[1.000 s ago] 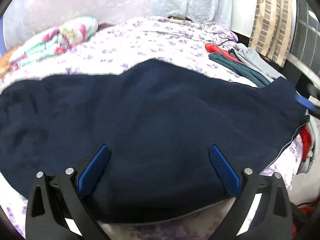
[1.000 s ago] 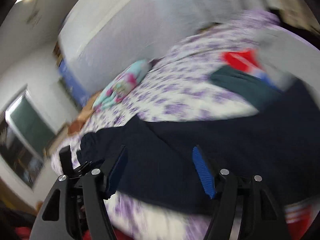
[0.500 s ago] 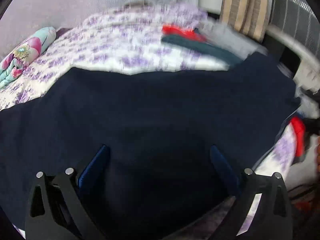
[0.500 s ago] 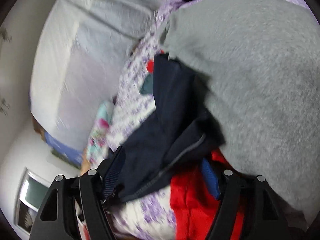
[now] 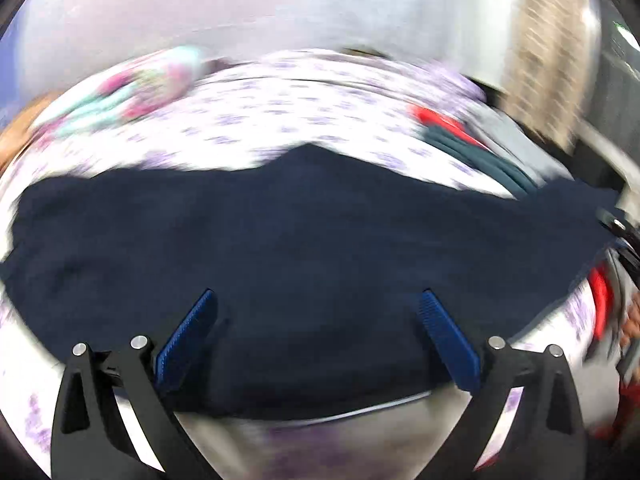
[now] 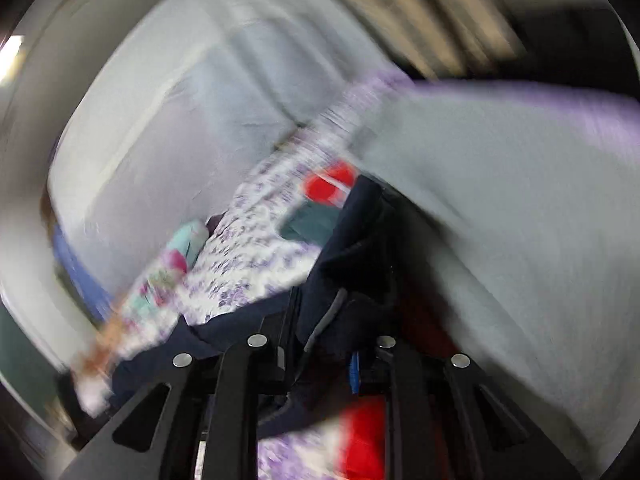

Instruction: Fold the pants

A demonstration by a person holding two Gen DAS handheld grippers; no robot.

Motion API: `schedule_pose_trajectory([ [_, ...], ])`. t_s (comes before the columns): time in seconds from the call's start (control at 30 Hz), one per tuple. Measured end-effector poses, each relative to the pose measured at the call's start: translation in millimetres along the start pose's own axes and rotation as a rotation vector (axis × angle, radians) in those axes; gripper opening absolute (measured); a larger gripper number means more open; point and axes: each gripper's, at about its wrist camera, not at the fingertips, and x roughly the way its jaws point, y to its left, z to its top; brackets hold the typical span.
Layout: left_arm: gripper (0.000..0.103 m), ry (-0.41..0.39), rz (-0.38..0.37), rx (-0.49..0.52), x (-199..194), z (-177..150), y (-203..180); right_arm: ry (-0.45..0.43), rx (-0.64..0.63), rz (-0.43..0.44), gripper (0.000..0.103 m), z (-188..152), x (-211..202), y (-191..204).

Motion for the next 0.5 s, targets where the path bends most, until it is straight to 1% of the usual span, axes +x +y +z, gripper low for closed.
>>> schedule_pose_trajectory([
  [0.07,0.098,-0.014,0.005,-0.174,-16.3,-4.8,52.3,-0.016,-0.191,0.025,0.02,4.5,5.9,51.3],
  [0.13,0.098,-0.042,-0.014,-0.303,-34.3,-14.9,88.7,0.008,-0.416,0.074,0.02,-7.1,24.1,113.6],
  [0.17,0.098,-0.074,-0.047,-0.369,-47.7,-22.0,109.4,0.063,-0.547,0.107,0.021,-25.9,40.7,147.7],
  [0.2,0.098,-0.09,-0.057,-0.408,-56.7,-26.8,121.7,0.134,-0.633,0.13,0.025,-43.8,53.5,167.7],
  [0.23,0.098,-0.098,-0.043,-0.441,-64.0,-30.9,131.9,0.211,-0.701,0.154,0.032,-60.8,68.6,183.6],
  [0.27,0.098,-0.102,-0.013,-0.463,-69.5,-34.8,140.6,0.328,-0.792,0.193,0.034,-93.4,93.1,202.2],
  [0.3,0.098,-0.102,0.031,-0.481,-75.1,-40.1,150.7,0.372,-0.835,0.202,0.036,-110.8,103.8,208.5],
  [0.33,0.098,-0.099,0.055,-0.492,-77.6,-44.4,157.1,0.378,-0.879,0.189,0.038,-125.2,109.2,213.4],
  [0.37,0.098,-0.09,0.071,-0.504,-77.6,-48.4,161.7,0.33,-0.909,0.17,0.038,-130.2,106.1,215.6],
  [0.4,0.098,-0.081,0.068,-0.518,-76.5,-53.4,166.9,0.331,-0.886,0.184,0.041,-123.6,104.2,214.1],
  [0.43,0.098,-0.083,0.054,-0.521,-77.4,-57.3,169.7,0.342,-0.829,0.221,0.047,-113.1,101.1,208.3],
  [0.47,0.098,-0.091,0.051,-0.505,-77.3,-58.7,168.0,0.348,-0.741,0.267,0.052,-98.1,96.2,198.0],
  [0.5,0.098,-0.092,0.062,-0.491,-77.5,-58.6,165.3,0.339,-0.656,0.308,0.058,-83.1,90.0,186.2],
])
